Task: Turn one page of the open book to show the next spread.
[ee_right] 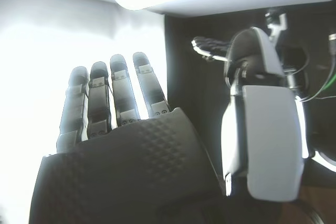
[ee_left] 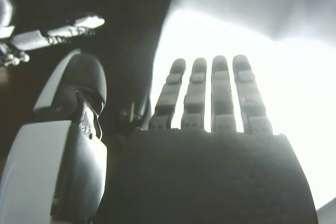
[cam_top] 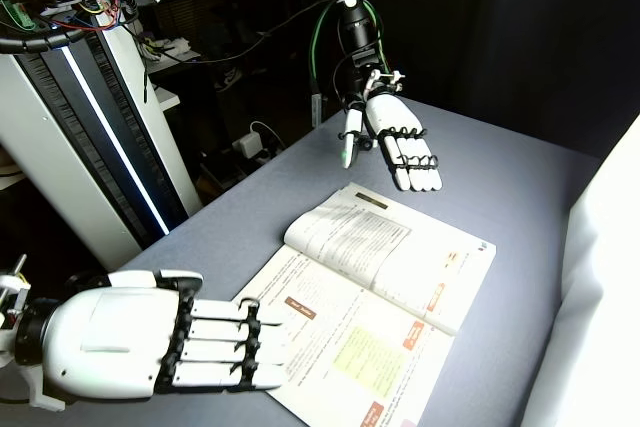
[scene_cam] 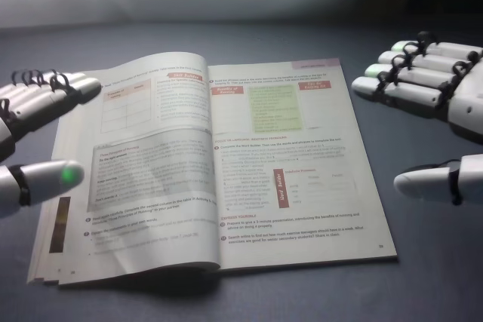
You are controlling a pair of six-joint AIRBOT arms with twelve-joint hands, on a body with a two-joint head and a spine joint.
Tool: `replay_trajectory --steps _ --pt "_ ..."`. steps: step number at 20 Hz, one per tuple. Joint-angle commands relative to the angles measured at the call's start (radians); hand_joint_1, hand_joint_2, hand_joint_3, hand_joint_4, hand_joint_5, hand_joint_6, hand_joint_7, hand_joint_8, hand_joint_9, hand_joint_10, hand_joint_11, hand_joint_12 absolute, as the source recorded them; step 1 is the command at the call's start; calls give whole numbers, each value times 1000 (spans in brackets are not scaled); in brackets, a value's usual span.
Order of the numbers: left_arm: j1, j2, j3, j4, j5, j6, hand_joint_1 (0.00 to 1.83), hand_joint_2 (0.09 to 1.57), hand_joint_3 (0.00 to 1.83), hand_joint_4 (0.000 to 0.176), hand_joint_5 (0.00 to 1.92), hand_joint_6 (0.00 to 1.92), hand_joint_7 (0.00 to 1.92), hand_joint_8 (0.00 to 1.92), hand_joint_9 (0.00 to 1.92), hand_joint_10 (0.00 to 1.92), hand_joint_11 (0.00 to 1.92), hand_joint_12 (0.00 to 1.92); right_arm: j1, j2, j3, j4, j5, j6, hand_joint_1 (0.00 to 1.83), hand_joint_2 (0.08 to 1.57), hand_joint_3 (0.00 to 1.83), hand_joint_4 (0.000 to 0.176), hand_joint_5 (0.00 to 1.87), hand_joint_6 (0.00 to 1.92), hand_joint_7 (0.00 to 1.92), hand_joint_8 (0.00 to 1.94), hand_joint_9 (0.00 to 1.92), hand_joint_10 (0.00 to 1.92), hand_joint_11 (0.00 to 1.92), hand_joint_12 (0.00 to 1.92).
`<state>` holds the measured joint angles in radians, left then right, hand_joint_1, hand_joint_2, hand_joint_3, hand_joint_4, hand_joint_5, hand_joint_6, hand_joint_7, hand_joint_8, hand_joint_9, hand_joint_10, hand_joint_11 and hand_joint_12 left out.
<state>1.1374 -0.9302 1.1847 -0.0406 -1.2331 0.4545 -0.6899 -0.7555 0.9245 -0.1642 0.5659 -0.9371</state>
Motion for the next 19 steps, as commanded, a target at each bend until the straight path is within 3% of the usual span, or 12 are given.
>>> replay_trajectory --steps 1,5,6,8,10,11,12,13,16,17,18,19 --pt "-9 1 6 -29 -146 -2 0 1350 0 0 0 0 0 0 0 0 0 0 -1 15 -5 43 163 -15 0 1157 21 0 0 0 0 0 0 0 0 0" --pt "-22 -5 10 -68 -200 11 0 1281 0 4 0 0 0 0 0 0 0 0 -81 73 -46 157 350 -59 69 1207 28 0 0 0 0 0 0 0 0 0" --pt "-23 -9 11 -77 -213 13 0 1290 0 33 0 0 0 0 0 0 0 0 -101 81 -53 175 398 -59 80 1241 37 0 0 0 0 0 0 0 0 0" --pt "-23 -21 17 -99 -248 19 1 1282 0 0 0 0 0 0 0 0 0 0 -152 93 -67 213 517 -58 81 1264 33 0 0 0 0 0 0 0 0 0" --pt "-22 -38 19 -136 -298 26 0 1286 0 0 0 0 0 0 0 0 0 0 -199 107 -79 240 645 -49 157 1283 32 0 0 0 0 0 0 0 0 0" --pt "-17 -42 19 -148 -319 24 16 1324 3 14 0 0 0 0 0 0 0 0 -212 112 -81 245 680 -41 137 1263 19 18 0 0 0 0 0 0 0 0" --pt "-10 -44 17 -159 -346 22 71 1336 5 88 0 0 0 0 0 0 0 0 -233 117 -82 250 737 -27 132 1255 14 0 0 0 0 0 0 0 0 0" --pt "-7 -44 15 -163 -365 20 160 1336 1 122 0 0 0 0 0 0 0 0 -249 125 -85 258 779 -25 111 1272 20 0 0 0 0 0 0 0 0 0" --pt "-3 -43 9 -176 -425 27 15 1356 8 91 0 0 0 0 0 0 0 0 -283 136 -94 277 912 -25 71 1246 0 0 0 0 0 0 0 0 0 0" --pt "-3 -43 8 -182 -446 33 2 1341 0 121 0 0 0 0 0 0 0 0 -290 136 -96 280 956 -26 84 1298 20 0 0 0 0 0 0 0 0 0" --pt "-3 -43 7 -185 -460 33 0 1372 10 114 0 0 0 0 0 0 0 0 -291 135 -96 281 979 -26 63 1353 36 0 0 0 0 0 0 0 0 0" --pt "-3 -42 7 -186 -478 33 0 1381 11 66 0 0 0 0 0 0 12 5 -291 133 -96 281 1004 -26 105 1436 24 0 0 0 0 0 0 0 0 0"
